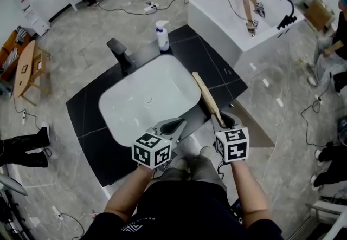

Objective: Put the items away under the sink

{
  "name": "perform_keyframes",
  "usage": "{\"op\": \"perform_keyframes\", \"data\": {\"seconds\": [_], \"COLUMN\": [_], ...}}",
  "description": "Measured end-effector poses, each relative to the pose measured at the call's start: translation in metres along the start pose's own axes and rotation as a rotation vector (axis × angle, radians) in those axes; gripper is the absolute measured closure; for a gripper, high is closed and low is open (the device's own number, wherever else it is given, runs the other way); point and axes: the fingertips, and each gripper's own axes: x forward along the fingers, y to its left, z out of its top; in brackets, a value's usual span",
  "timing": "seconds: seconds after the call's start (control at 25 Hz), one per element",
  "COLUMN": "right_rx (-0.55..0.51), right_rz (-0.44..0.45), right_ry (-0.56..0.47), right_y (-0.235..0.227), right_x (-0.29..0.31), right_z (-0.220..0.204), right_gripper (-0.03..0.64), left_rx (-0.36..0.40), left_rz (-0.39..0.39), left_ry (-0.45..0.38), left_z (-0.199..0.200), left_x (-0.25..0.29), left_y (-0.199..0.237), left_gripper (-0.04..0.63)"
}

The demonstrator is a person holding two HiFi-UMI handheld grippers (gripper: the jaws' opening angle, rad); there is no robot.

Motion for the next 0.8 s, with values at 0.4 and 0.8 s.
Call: {"op": "perform_keyframes", "data": {"seconds": [0.4, 0.8], "right_rx": [0.061, 0.149], "right_rz": [-0.019, -0.078], "right_ry": [-0.021, -0.011], "right_y": [-0.004, -0.029], "right_x": [-0.033, -0.102], "right_z": [-0.028, -0.093], "right_gripper": [0.537, 0.537], "left_rx": [0.029, 0.063], "left_rz": [-0.019, -0.134], "left_ry": [0.022, 0.089], "left_z": [-0.017, -0.059], "left_x": [0.006, 0.033], "left_y": [-0.028, -0.111], "left_gripper": [0.581, 0.581]}}
